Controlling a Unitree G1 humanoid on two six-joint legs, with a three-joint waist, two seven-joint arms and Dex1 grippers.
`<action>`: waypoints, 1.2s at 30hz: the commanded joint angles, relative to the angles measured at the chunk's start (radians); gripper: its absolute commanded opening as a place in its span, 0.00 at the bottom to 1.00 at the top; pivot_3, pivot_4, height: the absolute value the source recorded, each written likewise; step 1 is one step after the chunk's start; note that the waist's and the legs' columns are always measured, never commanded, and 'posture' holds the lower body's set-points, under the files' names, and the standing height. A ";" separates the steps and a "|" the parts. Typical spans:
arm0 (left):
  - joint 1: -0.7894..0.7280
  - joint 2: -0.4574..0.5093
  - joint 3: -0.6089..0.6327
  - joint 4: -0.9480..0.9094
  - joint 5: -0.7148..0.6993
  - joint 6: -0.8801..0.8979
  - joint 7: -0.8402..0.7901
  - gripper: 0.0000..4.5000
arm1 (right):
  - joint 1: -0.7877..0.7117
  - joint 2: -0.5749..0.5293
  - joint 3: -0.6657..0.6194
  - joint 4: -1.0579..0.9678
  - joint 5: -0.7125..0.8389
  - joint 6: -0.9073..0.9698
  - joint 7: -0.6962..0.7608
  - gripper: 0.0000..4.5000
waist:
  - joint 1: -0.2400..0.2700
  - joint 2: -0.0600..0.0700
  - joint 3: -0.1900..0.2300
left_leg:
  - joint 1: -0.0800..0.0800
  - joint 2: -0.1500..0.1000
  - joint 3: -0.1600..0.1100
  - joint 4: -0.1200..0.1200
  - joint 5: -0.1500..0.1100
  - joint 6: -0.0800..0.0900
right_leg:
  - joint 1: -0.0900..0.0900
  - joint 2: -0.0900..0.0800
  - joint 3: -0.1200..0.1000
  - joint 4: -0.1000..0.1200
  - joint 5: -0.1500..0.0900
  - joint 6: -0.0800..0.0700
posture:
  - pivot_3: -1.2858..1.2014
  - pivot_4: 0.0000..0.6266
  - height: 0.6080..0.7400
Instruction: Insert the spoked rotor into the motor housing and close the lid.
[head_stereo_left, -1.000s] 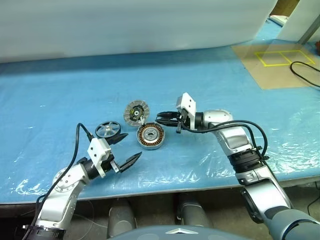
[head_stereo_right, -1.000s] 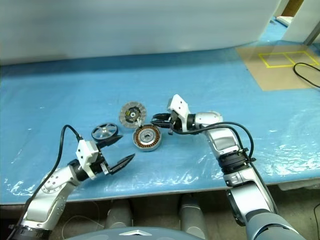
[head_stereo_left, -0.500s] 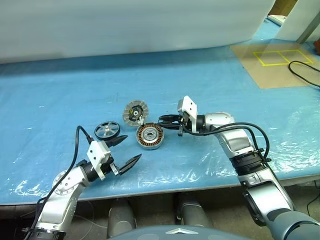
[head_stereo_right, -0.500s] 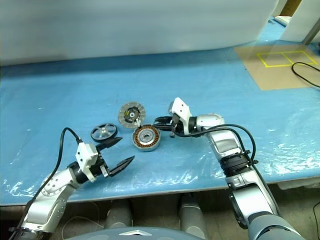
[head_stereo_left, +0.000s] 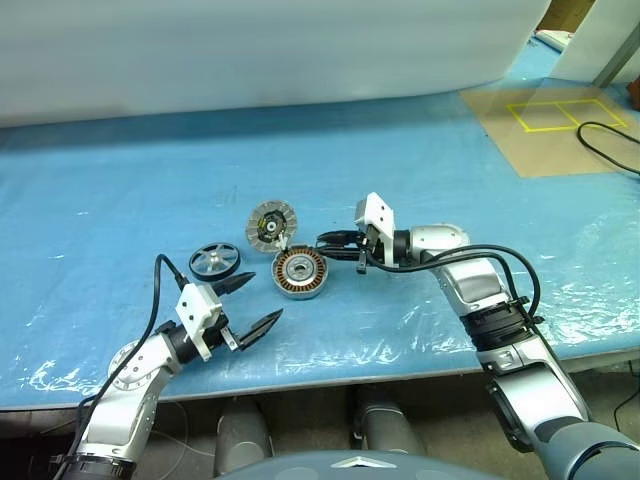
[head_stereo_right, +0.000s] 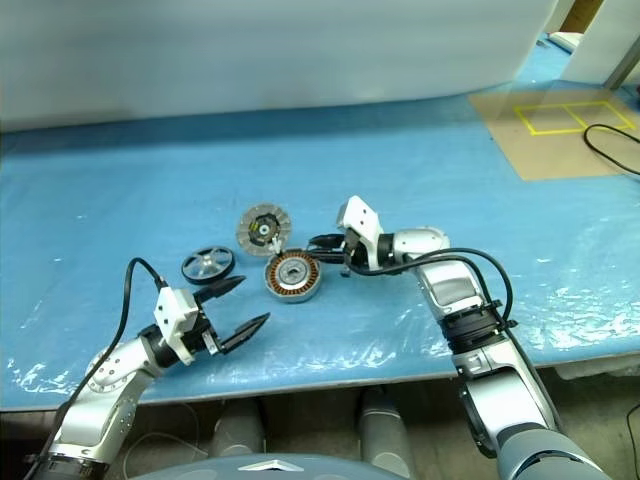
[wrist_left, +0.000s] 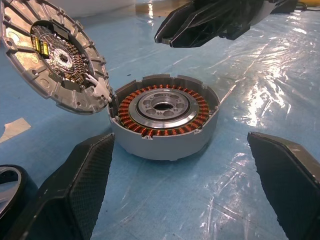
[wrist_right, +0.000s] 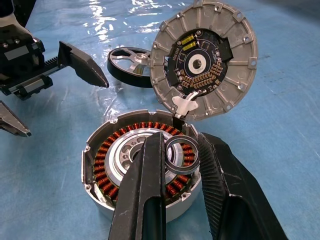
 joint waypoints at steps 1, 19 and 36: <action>-0.003 -0.001 -0.002 -0.010 0.000 -0.023 -0.007 1.00 | 0.000 -0.005 0.003 -0.058 0.017 0.003 0.010 0.13 | 0.000 0.000 0.000 | 0.000 0.000 0.000 0.000 0.000 0.000 | 0.000 0.000 0.000 0.000 0.000 0.000 | 0.52 0.24 1.00; -0.001 -0.004 0.000 -0.010 0.003 -0.033 0.001 1.00 | -0.032 0.011 0.060 -0.062 0.003 0.017 0.046 0.13 | 0.000 0.000 0.000 | 0.000 0.000 0.000 0.001 0.000 0.000 | 0.000 0.000 0.001 0.003 0.000 0.000 | 0.52 0.24 1.00; 0.003 -0.007 0.000 -0.001 0.011 -0.041 0.008 1.00 | -0.112 0.072 0.165 0.066 -0.126 0.014 -0.015 0.13 | 0.000 0.000 0.000 | 0.000 0.000 0.000 0.001 0.000 0.000 | 0.000 0.000 0.001 0.004 0.000 0.000 | 0.52 0.24 1.00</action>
